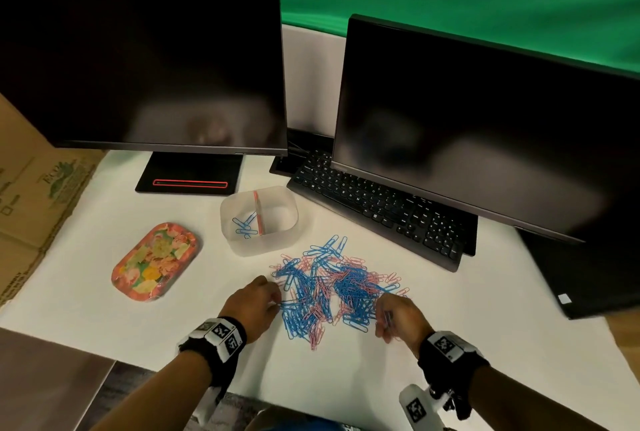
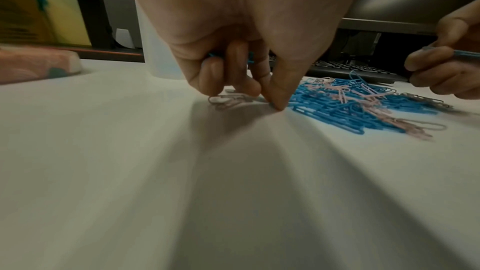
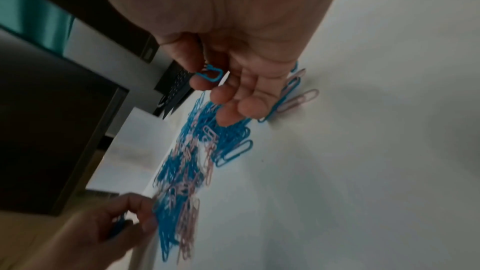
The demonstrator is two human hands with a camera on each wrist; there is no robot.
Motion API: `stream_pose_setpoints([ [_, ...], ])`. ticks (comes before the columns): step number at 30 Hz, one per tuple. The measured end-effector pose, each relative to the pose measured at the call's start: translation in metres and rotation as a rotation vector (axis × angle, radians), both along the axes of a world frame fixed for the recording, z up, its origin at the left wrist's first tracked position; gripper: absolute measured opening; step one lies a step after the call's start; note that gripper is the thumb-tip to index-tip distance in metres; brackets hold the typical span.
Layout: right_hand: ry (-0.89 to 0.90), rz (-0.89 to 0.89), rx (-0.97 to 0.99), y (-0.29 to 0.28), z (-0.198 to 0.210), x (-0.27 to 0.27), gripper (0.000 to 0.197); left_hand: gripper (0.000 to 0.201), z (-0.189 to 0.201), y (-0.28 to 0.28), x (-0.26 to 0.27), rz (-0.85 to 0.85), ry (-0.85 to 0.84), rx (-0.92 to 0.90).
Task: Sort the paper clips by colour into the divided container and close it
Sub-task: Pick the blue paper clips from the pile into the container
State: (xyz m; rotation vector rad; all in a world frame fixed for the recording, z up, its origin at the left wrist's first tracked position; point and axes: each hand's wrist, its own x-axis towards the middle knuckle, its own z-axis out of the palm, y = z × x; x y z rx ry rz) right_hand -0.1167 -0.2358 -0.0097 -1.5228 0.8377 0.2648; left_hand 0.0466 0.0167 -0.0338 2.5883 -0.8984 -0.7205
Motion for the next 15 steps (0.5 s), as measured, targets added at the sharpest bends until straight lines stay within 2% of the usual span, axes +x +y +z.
stream_pose_setpoints([
  [3,-0.013,-0.088,0.084,-0.004,0.003,0.001,0.012,0.008,-0.003,0.000,0.000,-0.018,-0.007,-0.018],
  [5,-0.004,-0.046,0.044,-0.002,0.006,0.003,0.006,0.004,-0.004,0.001,0.001,-0.019,-0.010,-0.035],
  [6,0.003,0.008,-0.005,-0.001,0.006,0.004,0.005,0.008,-0.005,0.002,0.001,-0.017,-0.006,-0.038],
  [9,0.015,0.273,-0.307,0.002,0.000,0.003,0.023,0.006,-0.004,0.004,0.003,-0.005,-0.017,-0.046],
  [12,-0.012,0.487,-0.580,0.012,-0.001,-0.006,0.009,0.015,-0.001,0.002,0.003,0.005,-0.031,-0.037],
  [15,0.006,0.731,-0.823,0.023,-0.005,-0.011,0.024,0.024,0.004,-0.008,0.002,-0.015,-0.053,-0.038],
])
